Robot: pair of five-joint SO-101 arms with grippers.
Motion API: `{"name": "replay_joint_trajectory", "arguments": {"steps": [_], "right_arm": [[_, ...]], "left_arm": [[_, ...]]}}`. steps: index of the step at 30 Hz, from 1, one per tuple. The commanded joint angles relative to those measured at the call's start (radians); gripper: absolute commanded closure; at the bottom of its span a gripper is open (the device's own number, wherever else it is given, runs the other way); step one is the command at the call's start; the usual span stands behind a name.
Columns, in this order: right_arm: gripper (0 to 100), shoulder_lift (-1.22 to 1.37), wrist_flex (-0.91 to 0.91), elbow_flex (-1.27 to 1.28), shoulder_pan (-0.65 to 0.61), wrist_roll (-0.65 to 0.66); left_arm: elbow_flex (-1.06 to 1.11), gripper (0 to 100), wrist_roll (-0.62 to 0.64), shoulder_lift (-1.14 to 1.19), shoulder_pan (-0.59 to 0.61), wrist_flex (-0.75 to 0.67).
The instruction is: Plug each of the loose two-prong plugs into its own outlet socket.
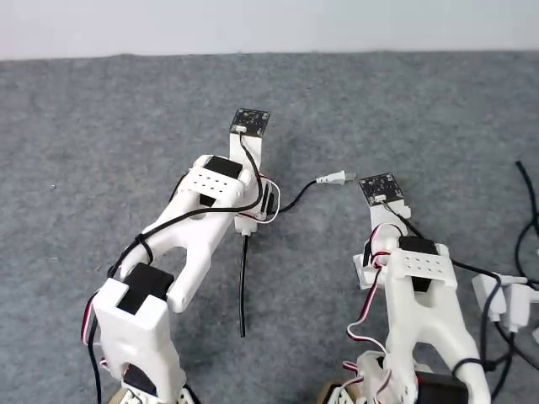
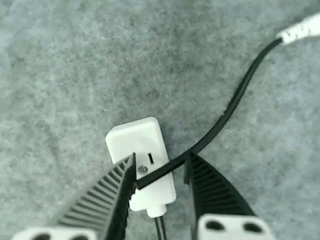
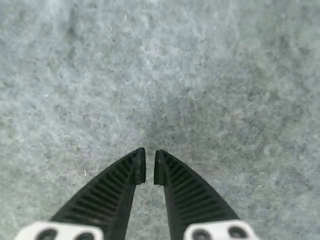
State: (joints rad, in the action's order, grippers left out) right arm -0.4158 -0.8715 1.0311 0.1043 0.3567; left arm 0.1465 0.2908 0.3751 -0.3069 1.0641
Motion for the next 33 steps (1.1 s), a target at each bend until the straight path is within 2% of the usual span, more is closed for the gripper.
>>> {"name": "replay_joint_trajectory", "arguments": {"steps": [1,6,16,25,29,33], "right_arm": [[95.4,-0.001,0.008,-0.023,0.008,0.012],[95.4,-0.001,0.007,-0.023,0.008,0.012],[95.4,-0.001,0.007,-0.023,0.007,0.012],[95.4,-0.001,0.007,-0.023,0.007,0.012],[95.4,-0.001,0.001,-0.023,0.007,0.012],[95.4,-0.001,-0.001,-0.023,0.007,0.014]], "left_arm": [[0.013,85,0.057,-0.014,0.005,0.009],[-0.007,85,0.069,0.011,0.009,0.018],[-0.127,85,0.068,0.109,0.112,0.143],[-0.124,85,0.028,0.112,0.12,0.153],[-0.125,85,0.02,0.117,0.18,0.172],[-0.127,85,-0.052,0.117,0.252,0.17]]}}
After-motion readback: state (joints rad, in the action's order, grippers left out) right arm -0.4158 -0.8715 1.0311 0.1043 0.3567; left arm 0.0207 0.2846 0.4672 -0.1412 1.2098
